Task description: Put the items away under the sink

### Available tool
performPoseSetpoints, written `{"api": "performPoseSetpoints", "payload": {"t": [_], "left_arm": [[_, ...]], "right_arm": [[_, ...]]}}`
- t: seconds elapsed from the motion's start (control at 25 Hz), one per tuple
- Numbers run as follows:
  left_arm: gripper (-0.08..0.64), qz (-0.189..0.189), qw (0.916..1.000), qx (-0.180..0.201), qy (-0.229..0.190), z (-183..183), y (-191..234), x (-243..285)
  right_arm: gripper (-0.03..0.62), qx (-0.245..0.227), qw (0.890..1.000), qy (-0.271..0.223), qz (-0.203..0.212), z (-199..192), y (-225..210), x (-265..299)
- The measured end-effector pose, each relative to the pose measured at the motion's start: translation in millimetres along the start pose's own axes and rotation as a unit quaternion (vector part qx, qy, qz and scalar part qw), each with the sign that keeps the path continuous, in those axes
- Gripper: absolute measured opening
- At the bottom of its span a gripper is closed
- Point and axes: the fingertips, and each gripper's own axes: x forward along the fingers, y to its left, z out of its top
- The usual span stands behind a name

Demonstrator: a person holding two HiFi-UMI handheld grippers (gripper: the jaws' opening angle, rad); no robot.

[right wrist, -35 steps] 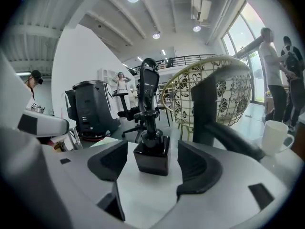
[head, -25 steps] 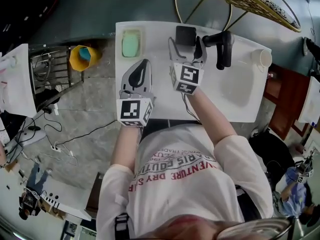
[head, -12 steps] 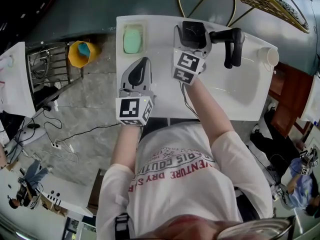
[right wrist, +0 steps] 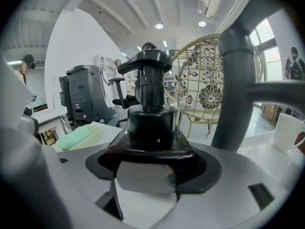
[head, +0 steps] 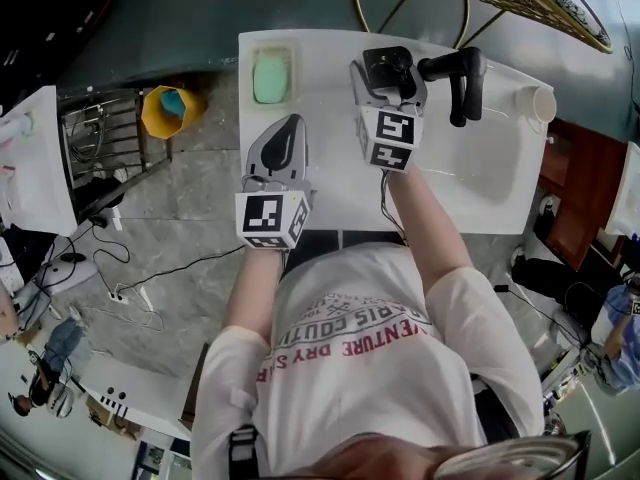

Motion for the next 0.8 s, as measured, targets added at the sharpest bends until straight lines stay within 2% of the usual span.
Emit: {"api": "performPoseSetpoints", "payload": {"t": [0.36, 0.64, 0.8], "left_arm": [[0.028, -0.049, 0.9987, 0.015, -0.006, 6.8, -27.6, -35.0], [0.028, -0.101, 0.9940, 0.042, -0.008, 4.3, -59.1, -72.5], [0.028, -0.115, 0.9917, 0.057, -0.008, -3.4, -81.6, -93.6]], "right_arm": [[0.373, -0.007, 1.000, -0.008, 0.016, 6.5, 22.5, -91.5], [0.373, 0.009, 1.000, -0.023, -0.008, 5.1, 26.8, -179.0], [0.373, 0.012, 0.999, -0.029, -0.015, -8.6, 18.3, -223.2]]}}
